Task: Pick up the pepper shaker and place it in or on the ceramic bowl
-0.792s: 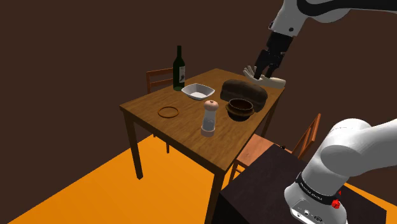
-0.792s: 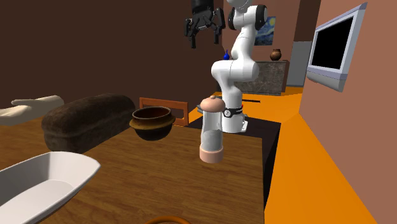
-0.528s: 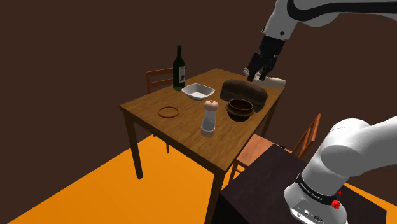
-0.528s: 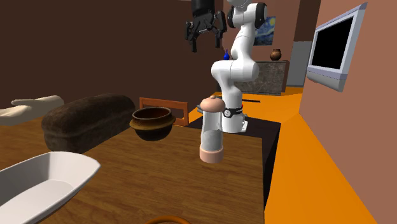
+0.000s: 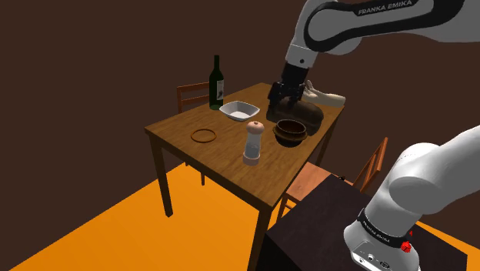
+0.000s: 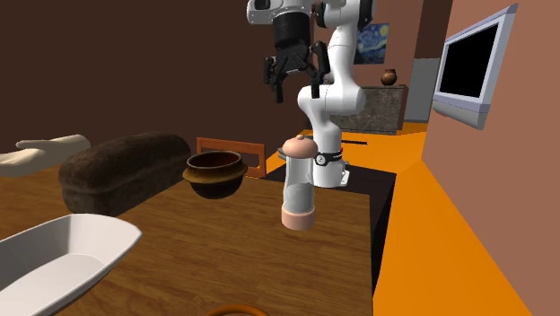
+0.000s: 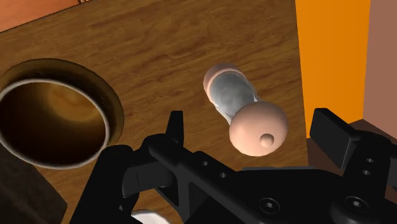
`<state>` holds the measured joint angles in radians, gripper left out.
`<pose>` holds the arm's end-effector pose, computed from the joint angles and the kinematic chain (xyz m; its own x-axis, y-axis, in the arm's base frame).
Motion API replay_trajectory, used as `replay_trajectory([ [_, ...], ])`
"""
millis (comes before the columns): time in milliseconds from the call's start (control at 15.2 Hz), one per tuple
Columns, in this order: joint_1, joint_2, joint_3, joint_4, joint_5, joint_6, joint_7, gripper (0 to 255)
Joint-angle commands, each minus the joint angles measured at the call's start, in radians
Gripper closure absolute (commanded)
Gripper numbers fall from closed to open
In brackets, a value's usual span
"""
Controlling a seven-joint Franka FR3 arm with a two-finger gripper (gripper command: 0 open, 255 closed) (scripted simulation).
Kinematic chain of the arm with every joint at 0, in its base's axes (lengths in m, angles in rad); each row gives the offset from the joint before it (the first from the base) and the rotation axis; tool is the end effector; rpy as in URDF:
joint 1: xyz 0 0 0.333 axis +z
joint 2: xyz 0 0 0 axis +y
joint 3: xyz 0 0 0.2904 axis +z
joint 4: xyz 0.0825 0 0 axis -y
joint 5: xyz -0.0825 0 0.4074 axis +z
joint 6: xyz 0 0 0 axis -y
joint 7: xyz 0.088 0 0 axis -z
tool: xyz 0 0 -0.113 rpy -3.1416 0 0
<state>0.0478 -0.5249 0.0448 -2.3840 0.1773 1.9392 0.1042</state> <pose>0.4340 0.0541 0.4839 0.9951 -0.0785 0.0599 -0.0685 -0.9857 -0.1540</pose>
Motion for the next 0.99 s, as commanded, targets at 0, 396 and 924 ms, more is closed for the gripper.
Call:
replay_trajectory([
  [0,0.008,0.069,0.02,0.017,0.014,0.05,0.027,0],
  [396,0.023,0.217,0.057,0.044,0.036,0.166,0.073,0],
  [924,0.029,0.251,0.066,0.001,0.045,0.245,0.07,0],
])
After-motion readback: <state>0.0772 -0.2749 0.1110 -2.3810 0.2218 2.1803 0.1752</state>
